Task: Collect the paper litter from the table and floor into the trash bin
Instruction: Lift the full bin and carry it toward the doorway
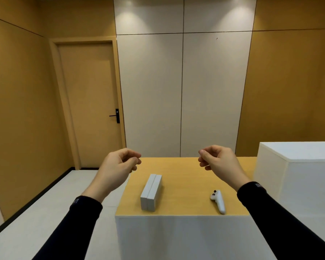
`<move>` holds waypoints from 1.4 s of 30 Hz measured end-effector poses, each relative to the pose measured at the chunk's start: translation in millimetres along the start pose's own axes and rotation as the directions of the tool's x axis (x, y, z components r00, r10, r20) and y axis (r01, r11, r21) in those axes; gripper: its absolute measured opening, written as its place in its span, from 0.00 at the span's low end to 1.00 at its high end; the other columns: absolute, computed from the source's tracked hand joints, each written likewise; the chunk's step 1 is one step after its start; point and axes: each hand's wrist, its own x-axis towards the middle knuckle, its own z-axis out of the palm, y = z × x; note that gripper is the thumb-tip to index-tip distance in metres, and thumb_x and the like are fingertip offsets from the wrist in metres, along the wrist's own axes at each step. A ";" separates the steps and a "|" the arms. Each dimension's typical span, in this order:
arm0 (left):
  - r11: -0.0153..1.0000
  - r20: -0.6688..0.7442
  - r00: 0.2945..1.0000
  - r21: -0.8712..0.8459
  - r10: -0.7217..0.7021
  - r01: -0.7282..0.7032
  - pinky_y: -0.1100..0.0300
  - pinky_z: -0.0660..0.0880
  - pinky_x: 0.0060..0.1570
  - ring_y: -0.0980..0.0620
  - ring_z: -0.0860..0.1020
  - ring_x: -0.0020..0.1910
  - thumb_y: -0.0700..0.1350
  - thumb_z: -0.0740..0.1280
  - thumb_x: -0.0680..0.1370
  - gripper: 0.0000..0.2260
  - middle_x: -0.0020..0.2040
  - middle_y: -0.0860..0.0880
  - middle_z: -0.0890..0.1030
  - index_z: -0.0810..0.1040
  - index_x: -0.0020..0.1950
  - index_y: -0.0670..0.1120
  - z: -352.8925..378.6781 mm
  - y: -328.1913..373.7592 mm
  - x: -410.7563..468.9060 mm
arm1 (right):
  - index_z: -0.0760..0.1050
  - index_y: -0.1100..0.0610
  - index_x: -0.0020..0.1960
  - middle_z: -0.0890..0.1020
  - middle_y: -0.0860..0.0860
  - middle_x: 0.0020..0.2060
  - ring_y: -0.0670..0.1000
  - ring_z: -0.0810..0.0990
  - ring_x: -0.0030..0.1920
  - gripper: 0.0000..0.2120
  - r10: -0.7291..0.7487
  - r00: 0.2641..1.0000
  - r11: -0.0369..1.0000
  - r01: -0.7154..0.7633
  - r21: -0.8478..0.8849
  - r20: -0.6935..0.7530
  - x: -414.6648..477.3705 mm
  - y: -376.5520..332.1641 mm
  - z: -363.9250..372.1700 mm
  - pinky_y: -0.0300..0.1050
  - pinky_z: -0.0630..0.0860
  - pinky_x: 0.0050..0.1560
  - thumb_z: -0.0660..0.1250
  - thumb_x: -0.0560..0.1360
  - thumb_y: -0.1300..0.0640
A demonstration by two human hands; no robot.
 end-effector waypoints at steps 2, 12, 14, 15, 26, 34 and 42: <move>0.997 0.017 1.000 -0.068 0.025 -0.024 0.66 0.76 0.37 0.55 0.79 0.37 0.38 0.63 0.77 0.08 0.40 0.50 0.84 0.80 0.46 0.48 20.0 12.0 15.3 | 0.78 0.53 0.40 0.83 0.50 0.34 0.48 0.83 0.36 0.07 0.032 0.999 0.999 -0.032 0.007 -0.004 12.7 15.3 -10.5 0.47 0.80 0.41 0.64 0.76 0.55; 0.878 -0.207 0.943 -0.356 0.261 -0.321 0.71 0.76 0.32 0.61 0.78 0.29 0.34 0.61 0.77 0.11 0.33 0.53 0.84 0.80 0.43 0.47 38.3 58.0 119.1 | 0.79 0.54 0.39 0.84 0.48 0.29 0.43 0.82 0.31 0.08 0.073 0.986 0.997 -0.075 -0.006 -0.150 81.1 53.6 -71.2 0.43 0.78 0.36 0.66 0.75 0.54; 0.892 -0.036 0.967 -0.380 0.252 -0.246 0.69 0.74 0.30 0.57 0.76 0.28 0.32 0.62 0.76 0.11 0.30 0.50 0.83 0.79 0.42 0.45 96.4 52.4 138.3 | 0.79 0.53 0.40 0.84 0.49 0.30 0.44 0.82 0.32 0.07 0.089 0.977 0.995 -0.094 -0.018 -0.195 88.0 58.6 -77.4 0.43 0.78 0.37 0.65 0.76 0.54; 0.902 0.081 0.966 -0.386 0.245 -0.196 0.68 0.73 0.29 0.55 0.75 0.28 0.31 0.62 0.76 0.11 0.31 0.49 0.82 0.79 0.41 0.44 131.7 47.6 144.0 | 0.78 0.53 0.40 0.83 0.49 0.31 0.44 0.82 0.32 0.07 0.094 0.971 0.995 -0.101 -0.021 -0.222 88.3 62.6 -81.5 0.43 0.78 0.37 0.65 0.76 0.55; 0.896 0.788 0.519 -0.435 0.332 0.087 0.66 0.71 0.30 0.58 0.73 0.25 0.35 0.62 0.76 0.08 0.35 0.46 0.80 0.78 0.41 0.44 378.6 49.4 91.9 | 0.75 0.55 0.35 0.80 0.54 0.32 0.52 0.78 0.31 0.11 0.351 0.566 0.886 -0.459 0.068 -0.746 -39.5 135.6 -152.6 0.40 0.73 0.35 0.64 0.76 0.60; 0.878 0.879 -0.004 -0.477 0.477 0.051 0.67 0.71 0.25 0.61 0.73 0.21 0.35 0.60 0.75 0.11 0.33 0.47 0.78 0.76 0.37 0.46 449.5 88.9 -84.6 | 0.74 0.58 0.38 0.78 0.52 0.30 0.49 0.77 0.29 0.09 0.411 -0.069 0.668 -0.656 0.352 -0.909 -266.6 138.7 -141.8 0.41 0.72 0.31 0.61 0.76 0.61; 0.771 0.879 -0.211 -0.476 0.427 -0.422 0.53 0.77 0.48 0.44 0.80 0.42 0.43 0.61 0.71 0.08 0.40 0.45 0.83 0.79 0.38 0.45 489.4 63.7 -223.1 | 0.77 0.59 0.42 0.81 0.53 0.33 0.52 0.79 0.33 0.07 0.448 -0.452 0.580 -0.509 0.635 -0.771 -417.7 153.8 -83.6 0.44 0.76 0.37 0.61 0.75 0.58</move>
